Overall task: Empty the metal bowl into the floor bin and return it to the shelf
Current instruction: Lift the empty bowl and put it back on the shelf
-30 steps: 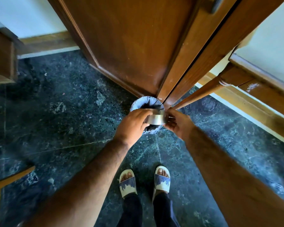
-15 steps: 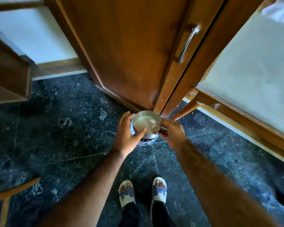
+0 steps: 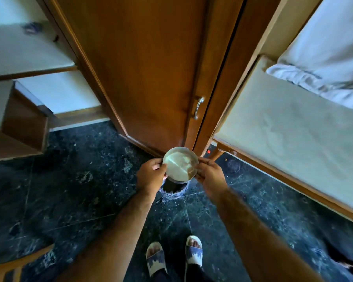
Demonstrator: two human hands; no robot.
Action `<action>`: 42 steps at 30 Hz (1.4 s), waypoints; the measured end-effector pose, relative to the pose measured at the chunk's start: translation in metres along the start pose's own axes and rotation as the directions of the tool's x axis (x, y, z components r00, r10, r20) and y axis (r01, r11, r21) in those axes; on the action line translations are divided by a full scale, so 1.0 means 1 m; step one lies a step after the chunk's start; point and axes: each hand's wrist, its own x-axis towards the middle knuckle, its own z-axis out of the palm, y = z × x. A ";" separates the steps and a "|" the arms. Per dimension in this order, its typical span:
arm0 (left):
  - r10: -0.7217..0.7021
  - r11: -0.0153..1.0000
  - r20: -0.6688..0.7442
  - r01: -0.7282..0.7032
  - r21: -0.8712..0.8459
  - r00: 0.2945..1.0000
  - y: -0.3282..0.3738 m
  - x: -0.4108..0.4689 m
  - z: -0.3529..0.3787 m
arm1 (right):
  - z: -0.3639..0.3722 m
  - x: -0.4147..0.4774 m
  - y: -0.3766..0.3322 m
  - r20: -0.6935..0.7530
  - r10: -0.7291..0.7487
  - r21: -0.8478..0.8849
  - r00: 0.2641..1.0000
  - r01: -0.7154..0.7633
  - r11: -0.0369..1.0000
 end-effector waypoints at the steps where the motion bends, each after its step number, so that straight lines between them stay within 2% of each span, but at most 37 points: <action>1: 0.004 1.000 0.004 -0.003 -0.007 1.000 0.008 -0.004 0.001 | -0.002 -0.003 -0.007 -0.008 -0.009 -0.022 1.000 0.009 1.000; 3: 0.014 0.999 0.010 -0.014 -0.032 1.000 0.026 -0.016 0.004 | -0.007 -0.012 -0.021 -0.046 -0.016 -0.080 0.999 0.012 0.997; 7: 0.069 0.998 0.029 -0.069 -0.006 0.997 0.058 -0.035 0.018 | -0.025 -0.037 -0.056 -0.083 -0.142 -0.230 0.986 0.120 0.966; 13: 0.080 0.993 0.169 -0.063 -0.099 0.982 0.123 -0.060 0.076 | -0.077 -0.066 -0.121 -0.175 -0.269 -0.221 0.947 0.228 0.948; 16: 0.113 0.987 0.181 -0.090 -0.130 0.977 0.155 -0.069 0.114 | -0.107 -0.073 -0.155 -0.198 -0.309 -0.160 0.930 0.280 0.947; 19: 0.164 0.982 0.189 -0.141 -0.129 0.968 0.186 -0.076 0.155 | -0.140 -0.074 -0.193 -0.204 -0.384 -0.194 0.900 0.347 0.917; 23: 0.184 0.978 0.182 -0.162 -0.131 0.966 0.220 -0.077 0.218 | -0.188 -0.055 -0.245 -0.228 -0.346 -0.103 0.910 0.330 0.938; 29: 0.160 0.985 0.146 -0.148 -0.089 0.976 0.235 -0.073 0.310 | -0.267 -0.007 -0.289 -0.234 -0.336 -0.133 0.912 0.313 0.940; 34: 0.160 0.986 0.092 -0.164 0.034 0.983 0.228 -0.067 0.356 | -0.307 0.029 -0.295 -0.213 -0.284 -0.170 0.935 0.251 0.953; 39: 0.213 0.935 0.109 -0.235 0.265 0.971 0.213 -0.056 0.379 | -0.327 0.058 -0.287 -0.232 -0.219 -0.221 0.948 0.168 0.961; 42: 0.208 0.914 0.113 -0.234 0.331 0.972 0.210 -0.051 0.387 | -0.330 0.067 -0.285 -0.253 -0.209 -0.243 0.945 0.147 0.959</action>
